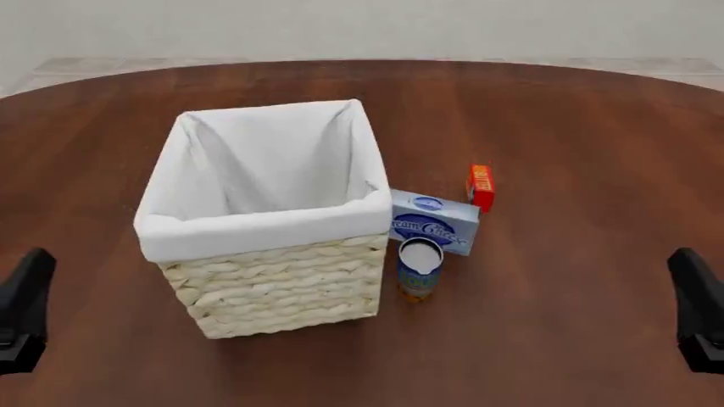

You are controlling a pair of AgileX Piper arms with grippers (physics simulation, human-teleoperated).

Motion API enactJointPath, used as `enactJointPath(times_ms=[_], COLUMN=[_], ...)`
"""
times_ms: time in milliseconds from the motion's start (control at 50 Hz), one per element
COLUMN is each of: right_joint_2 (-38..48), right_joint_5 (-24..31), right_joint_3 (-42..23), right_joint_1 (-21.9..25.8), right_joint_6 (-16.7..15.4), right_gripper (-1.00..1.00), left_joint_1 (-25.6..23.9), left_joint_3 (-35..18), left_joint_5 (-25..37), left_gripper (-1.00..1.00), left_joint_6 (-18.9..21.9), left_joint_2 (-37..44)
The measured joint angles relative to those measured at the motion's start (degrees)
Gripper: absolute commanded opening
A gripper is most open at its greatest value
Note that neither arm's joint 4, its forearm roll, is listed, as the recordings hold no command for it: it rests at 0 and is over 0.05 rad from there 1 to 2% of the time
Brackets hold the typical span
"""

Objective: Pick up the alphabet soup and put it in the basket.

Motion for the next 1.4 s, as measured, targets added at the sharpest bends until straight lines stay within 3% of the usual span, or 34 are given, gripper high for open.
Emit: enactJointPath(times_ms=[420, 880, 1060, 1400], right_joint_2=[0.4, 4.7, 10.0, 28.1], right_joint_5=[0.4, -1.3, -5.8, -19.7], right_joint_3=[-0.2, -0.1, -0.2, -1.4], right_joint_1=[1.1, 8.7, 12.4, 19.0], right_joint_6=[0.6, 2.4, 3.3, 3.6], right_gripper=[1.00, 1.00, 1.00, 1.00], left_joint_1=[0.0, 0.0, 0.0, 0.0], left_joint_3=[0.0, 0.0, 0.0, 0.0], left_joint_5=[0.0, 0.0, 0.0, 0.0], left_gripper=[1.00, 1.00, 1.00, 1.00], left_joint_6=[0.0, 0.0, 0.0, 0.0], left_joint_2=[0.0, 0.0, 0.0, 0.0])
